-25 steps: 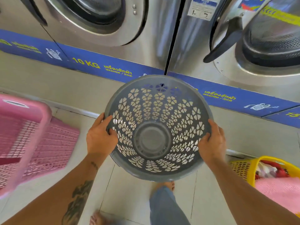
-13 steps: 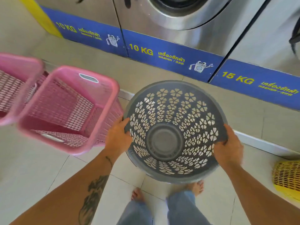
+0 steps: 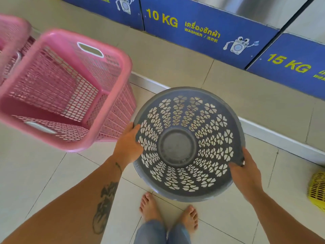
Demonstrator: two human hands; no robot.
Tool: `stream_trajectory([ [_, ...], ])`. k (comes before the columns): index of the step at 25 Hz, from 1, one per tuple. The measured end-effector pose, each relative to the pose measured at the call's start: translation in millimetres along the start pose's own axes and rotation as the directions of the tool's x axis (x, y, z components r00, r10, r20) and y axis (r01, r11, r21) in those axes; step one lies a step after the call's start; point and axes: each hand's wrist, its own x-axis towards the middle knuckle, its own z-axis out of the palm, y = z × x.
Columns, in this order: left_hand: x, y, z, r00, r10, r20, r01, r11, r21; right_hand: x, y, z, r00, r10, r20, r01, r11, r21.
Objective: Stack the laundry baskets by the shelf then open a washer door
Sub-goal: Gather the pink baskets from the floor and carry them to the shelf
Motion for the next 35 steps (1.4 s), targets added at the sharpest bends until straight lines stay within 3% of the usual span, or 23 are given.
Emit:
stream_trajectory([
  [6, -8.5, 4.2, 1.0, 0.993, -0.026, 0.114, 0.03, 0.999, -0.031, -4.6, 0.5, -2.2, 0.998, 0.045, 0.037, -0.043, 0.997, -0.063],
  [12, -22.0, 22.1, -21.2, 0.998, -0.014, 0.065, 0.019, 0.997, -0.068, -18.5, -27.5, -3.9, 0.992, 0.057, 0.11, -0.041, 0.989, -0.143],
  [18, -78.2, 53.8, -70.2, 0.991, 0.135, 0.012, -0.134, 0.989, -0.057, -68.6, -83.5, -31.4, 0.974, -0.116, 0.192, 0.146, 0.978, -0.148],
  [28, -229.8, 118.9, -216.6, 0.951, 0.257, -0.173, -0.279, 0.953, -0.116, -207.9, -215.7, -130.9, 0.853, -0.463, 0.24, 0.511, 0.835, -0.204],
  [35, -278.6, 88.6, -308.7, 0.928, 0.27, -0.258, -0.32, 0.931, -0.175, -278.0, -300.7, -110.0, 0.749, -0.611, 0.257, 0.657, 0.736, -0.163],
])
